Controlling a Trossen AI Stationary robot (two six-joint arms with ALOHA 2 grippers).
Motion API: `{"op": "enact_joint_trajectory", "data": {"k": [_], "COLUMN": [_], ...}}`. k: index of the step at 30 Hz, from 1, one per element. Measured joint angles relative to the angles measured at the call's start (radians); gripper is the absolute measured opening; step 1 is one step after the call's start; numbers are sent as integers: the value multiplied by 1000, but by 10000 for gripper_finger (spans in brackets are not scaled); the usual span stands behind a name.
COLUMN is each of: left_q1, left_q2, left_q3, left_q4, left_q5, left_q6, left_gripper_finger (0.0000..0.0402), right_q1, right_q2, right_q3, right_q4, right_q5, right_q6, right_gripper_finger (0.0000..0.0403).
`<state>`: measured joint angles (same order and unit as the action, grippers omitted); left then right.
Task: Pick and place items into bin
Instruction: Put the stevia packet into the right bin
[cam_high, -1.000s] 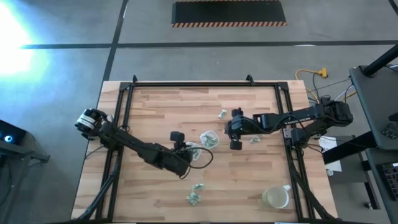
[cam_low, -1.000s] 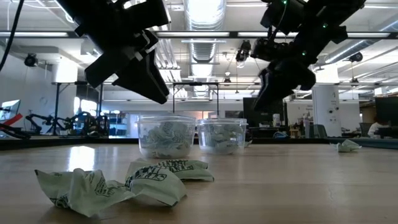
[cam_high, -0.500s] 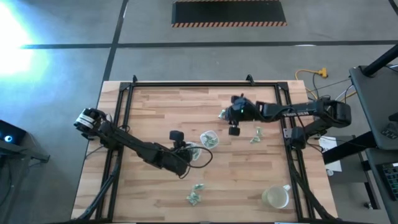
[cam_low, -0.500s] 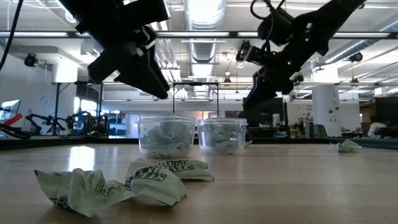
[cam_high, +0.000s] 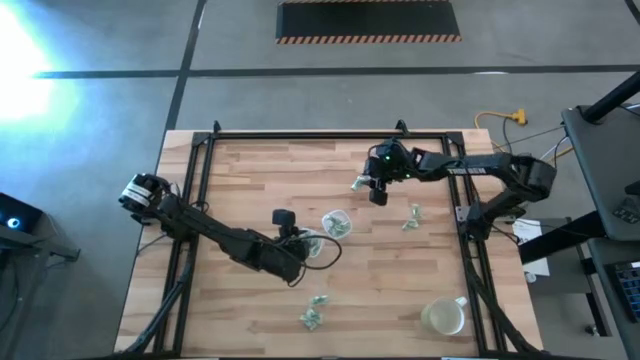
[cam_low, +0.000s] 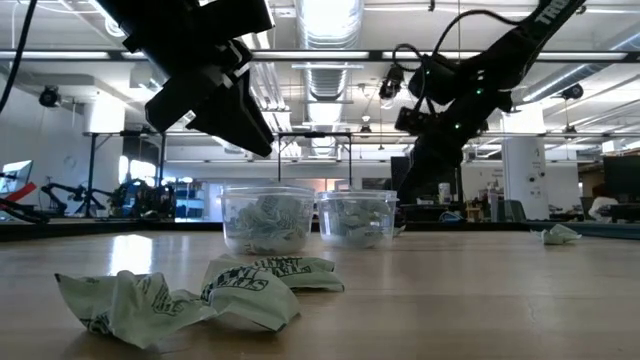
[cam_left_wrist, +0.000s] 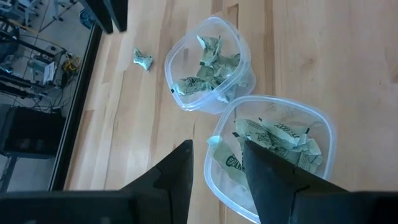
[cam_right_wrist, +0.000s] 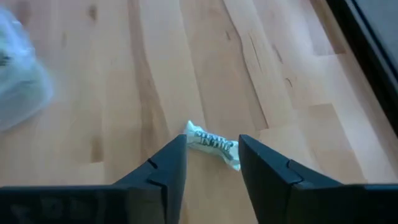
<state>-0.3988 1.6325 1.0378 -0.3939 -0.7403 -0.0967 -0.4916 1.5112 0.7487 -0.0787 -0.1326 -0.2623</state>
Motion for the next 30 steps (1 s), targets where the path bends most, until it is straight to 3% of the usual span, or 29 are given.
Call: {"op": "enact_joint_trajectory", "data": {"k": [5, 11, 21, 30], "left_q1": [0, -4, -9, -9], "left_q2": [0, 0, -1, -1], "left_q3": [0, 0, 0, 0], "left_q4": [2, 0, -3, -6], "left_q5": [0, 5, 10, 10], "left_q6": [-6, -59, -107, -108], "left_gripper_finger": [125, 125, 125, 125], "right_q1": [-16, -44, -46, -46], "right_q2": [111, 236, 382, 384], "right_q3": [76, 220, 382, 385], "right_q4": [-25, -180, -318, -345], "right_q5": [1, -3, -9, 2], "right_q6": [0, 25, 118, 139], "right_gripper_finger": [179, 211, 217, 217]}}
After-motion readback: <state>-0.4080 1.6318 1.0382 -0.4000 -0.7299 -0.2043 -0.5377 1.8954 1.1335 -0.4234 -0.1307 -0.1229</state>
